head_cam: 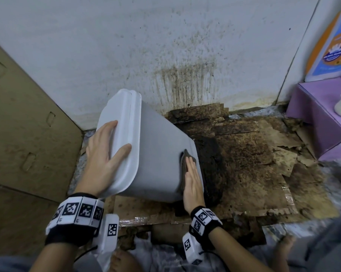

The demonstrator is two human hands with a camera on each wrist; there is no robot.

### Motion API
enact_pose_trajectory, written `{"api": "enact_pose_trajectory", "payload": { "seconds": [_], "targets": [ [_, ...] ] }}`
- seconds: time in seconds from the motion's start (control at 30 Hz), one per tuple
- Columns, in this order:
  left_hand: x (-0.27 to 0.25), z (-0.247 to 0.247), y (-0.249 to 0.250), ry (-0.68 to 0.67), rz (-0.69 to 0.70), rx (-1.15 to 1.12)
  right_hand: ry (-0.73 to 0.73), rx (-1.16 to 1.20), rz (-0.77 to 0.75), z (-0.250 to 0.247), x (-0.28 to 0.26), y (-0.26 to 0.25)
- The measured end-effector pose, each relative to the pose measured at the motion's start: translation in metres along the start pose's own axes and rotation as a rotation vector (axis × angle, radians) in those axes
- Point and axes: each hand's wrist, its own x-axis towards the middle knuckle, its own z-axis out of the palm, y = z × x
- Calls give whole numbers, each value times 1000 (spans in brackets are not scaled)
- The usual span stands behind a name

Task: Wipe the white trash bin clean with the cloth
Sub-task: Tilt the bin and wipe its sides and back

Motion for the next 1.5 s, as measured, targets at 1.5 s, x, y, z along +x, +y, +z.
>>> {"api": "enact_pose_trajectory", "payload": {
  "seconds": [1.5],
  "targets": [
    [1, 0, 2, -3, 4, 21, -61, -29, 127, 7, 5, -27]
  ]
}}
